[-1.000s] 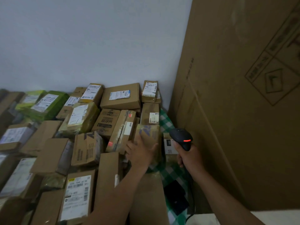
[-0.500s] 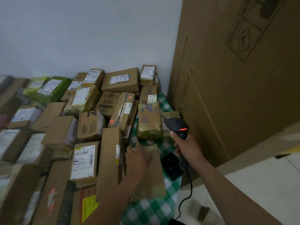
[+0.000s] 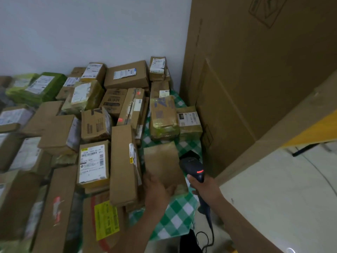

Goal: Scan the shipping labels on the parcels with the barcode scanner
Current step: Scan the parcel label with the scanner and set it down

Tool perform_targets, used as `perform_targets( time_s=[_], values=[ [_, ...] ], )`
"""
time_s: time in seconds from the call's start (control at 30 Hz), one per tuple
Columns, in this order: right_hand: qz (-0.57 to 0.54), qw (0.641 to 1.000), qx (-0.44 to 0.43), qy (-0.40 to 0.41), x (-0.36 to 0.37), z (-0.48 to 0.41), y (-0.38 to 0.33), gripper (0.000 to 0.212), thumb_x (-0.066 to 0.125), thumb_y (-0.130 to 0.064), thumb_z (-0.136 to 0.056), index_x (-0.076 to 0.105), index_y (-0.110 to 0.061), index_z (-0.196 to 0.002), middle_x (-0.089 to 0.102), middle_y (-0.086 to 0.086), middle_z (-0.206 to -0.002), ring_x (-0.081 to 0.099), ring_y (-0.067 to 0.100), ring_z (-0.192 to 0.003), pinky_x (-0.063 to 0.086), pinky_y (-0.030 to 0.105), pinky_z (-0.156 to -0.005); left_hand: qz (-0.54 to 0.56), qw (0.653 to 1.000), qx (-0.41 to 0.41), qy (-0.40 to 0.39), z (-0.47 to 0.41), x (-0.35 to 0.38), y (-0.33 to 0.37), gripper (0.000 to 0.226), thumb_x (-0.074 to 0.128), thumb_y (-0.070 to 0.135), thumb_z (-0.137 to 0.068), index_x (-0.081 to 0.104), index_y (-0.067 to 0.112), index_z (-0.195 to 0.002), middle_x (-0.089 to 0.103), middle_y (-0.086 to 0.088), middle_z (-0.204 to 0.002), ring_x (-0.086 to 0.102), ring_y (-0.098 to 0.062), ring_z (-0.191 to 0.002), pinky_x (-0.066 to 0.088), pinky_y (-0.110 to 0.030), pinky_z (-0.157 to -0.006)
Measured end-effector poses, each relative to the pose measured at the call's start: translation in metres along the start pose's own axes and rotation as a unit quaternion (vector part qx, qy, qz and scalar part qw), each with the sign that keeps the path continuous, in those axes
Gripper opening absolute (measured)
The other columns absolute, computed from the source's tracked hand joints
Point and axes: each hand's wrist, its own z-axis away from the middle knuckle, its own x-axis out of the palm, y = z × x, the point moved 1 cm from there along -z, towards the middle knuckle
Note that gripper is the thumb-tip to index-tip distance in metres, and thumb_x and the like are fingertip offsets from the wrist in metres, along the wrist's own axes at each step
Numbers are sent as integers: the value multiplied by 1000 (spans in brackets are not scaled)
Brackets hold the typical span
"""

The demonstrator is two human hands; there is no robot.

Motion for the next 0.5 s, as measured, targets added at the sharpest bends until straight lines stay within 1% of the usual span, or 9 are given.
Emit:
perform_targets(
  time_s=[0.03, 0.07, 0.1, 0.13, 0.2, 0.27, 0.33, 0.4, 0.5],
  values=[
    [7, 1000, 3, -4, 5, -2, 4, 25, 74, -37, -84, 66, -13, -87, 71, 11, -83, 69, 26, -80, 57, 47, -81, 22, 1000, -4, -3, -1, 0, -2, 115, 75, 46, -82, -1, -3, -154, 14, -20, -159, 26, -29, -144, 21, -29, -115],
    [6, 1000, 5, -8, 9, -2, 6, 23, 72, -36, -85, 65, -14, -83, 69, 11, -81, 67, 24, -76, 57, 42, -77, 40, 999, -5, -1, -1, 0, -5, 115, 78, 41, -81, 1, -3, -154, 17, -18, -158, 27, -27, -143, 21, -27, -115],
    [-6, 1000, 6, -12, 11, 0, 6, 21, 70, -35, -87, 64, -16, -83, 68, 10, -81, 64, 21, -74, 53, 33, -72, 51, 999, -5, 2, -2, -2, -6, 114, 79, 38, -80, 4, -2, -155, 20, -17, -158, 29, -26, -142, 22, -26, -114],
    [-31, 999, 8, -15, 12, 1, 7, 17, 69, -34, -89, 63, -18, -85, 68, 8, -84, 63, 20, -76, 50, 30, -71, 58, 998, -4, 3, -1, -4, -7, 112, 80, 36, -79, 6, -1, -155, 22, -15, -158, 30, -25, -142, 22, -25, -114],
    [-98, 995, 10, -13, 10, 4, 10, 15, 67, -35, -89, 64, -22, -95, 71, 6, -94, 66, 22, -87, 52, 36, -83, 73, 997, -3, 3, 0, -8, -11, 109, 79, 37, -79, 9, 4, -156, 24, -12, -158, 32, -23, -141, 25, -25, -113],
    [-140, 990, 8, -12, 6, 10, 15, 15, 67, -39, -87, 61, -28, -97, 73, 5, -101, 68, 22, -93, 52, 44, -91, 84, 996, 4, 6, 6, -13, -14, 108, 79, 41, -78, 13, 10, -157, 27, -8, -158, 34, -22, -141, 30, -30, -112],
    [-182, 983, 12, -9, 5, 19, 18, 28, 67, -44, -82, 59, -27, -104, 73, 9, -103, 69, 22, -93, 53, 43, -87, 99, 995, 13, 6, 16, -19, -18, 107, 79, 45, -77, 14, 15, -157, 27, -5, -158, 33, -22, -142, 34, -36, -114],
    [-254, 967, 35, -3, 5, 27, 19, 52, 68, -47, -71, 58, -16, -112, 72, 16, -103, 69, 28, -96, 53, 42, -79, 123, 992, 23, 3, 29, -25, -21, 105, 79, 43, -78, 15, 19, -157, 24, -3, -159, 30, -21, -144, 33, -37, -115],
    [-335, 941, 53, -9, 4, 38, 14, 59, 69, -42, -69, 57, -5, -113, 70, 21, -100, 68, 37, -97, 56, 47, -79, 158, 986, 47, 27, 49, -32, -28, 102, 80, 36, -78, 17, 22, -156, 24, 0, -159, 29, -17, -143, 31, -31, -113]
  ],
)
